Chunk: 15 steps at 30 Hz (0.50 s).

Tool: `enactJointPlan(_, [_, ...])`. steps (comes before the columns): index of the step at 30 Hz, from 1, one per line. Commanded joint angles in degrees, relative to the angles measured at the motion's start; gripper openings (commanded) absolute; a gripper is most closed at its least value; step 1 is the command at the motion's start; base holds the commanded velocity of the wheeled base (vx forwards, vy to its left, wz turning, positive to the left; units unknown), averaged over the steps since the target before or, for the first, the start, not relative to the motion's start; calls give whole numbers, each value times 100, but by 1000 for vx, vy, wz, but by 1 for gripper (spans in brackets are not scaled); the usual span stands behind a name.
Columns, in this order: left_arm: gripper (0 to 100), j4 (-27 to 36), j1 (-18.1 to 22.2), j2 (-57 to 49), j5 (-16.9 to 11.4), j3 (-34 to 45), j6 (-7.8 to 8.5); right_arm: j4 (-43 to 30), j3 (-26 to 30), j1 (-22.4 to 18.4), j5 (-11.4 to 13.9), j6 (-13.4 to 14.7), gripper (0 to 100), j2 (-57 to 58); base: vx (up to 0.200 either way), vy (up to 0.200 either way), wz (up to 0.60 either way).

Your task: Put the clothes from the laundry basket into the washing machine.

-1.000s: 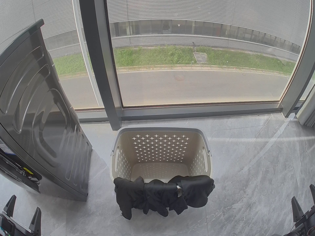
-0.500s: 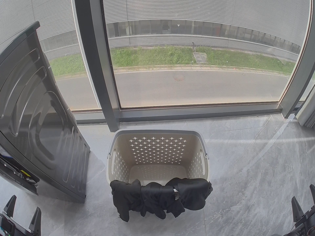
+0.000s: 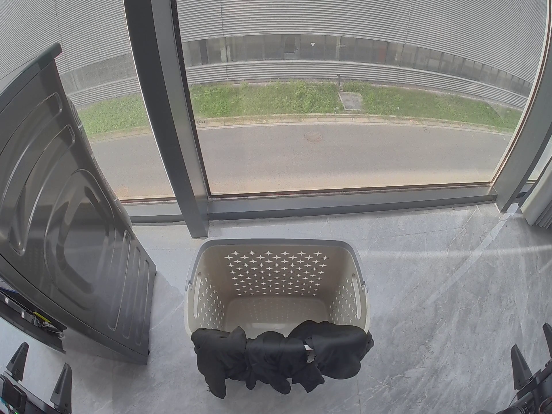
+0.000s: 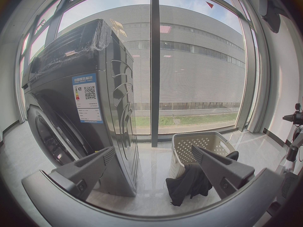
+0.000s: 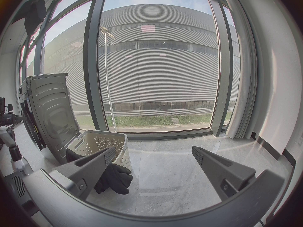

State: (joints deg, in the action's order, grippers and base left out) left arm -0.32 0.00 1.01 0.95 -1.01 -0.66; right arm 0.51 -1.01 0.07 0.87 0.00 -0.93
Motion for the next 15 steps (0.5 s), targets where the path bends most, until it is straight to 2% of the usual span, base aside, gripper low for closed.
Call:
enactJointPlan(1, [100, -3, 0, -92, 2, 92, -4, 2, 101, 1, 1, 0, 100, 93, 200, 0, 0])
enactJointPlan(2, [100, -3, 0, -92, 2, 92, 4, 2, 101, 1, 1, 0, 100, 93, 200, 0, 0])
enactJointPlan(14, [100, -3, 0, -92, 2, 92, -4, 2, 101, 1, 1, 0, 100, 93, 0, 0, 0])
enactJointPlan(15, [100, -3, 0, -92, 2, 92, -4, 2, 101, 1, 1, 0, 100, 93, 200, 0, 0])
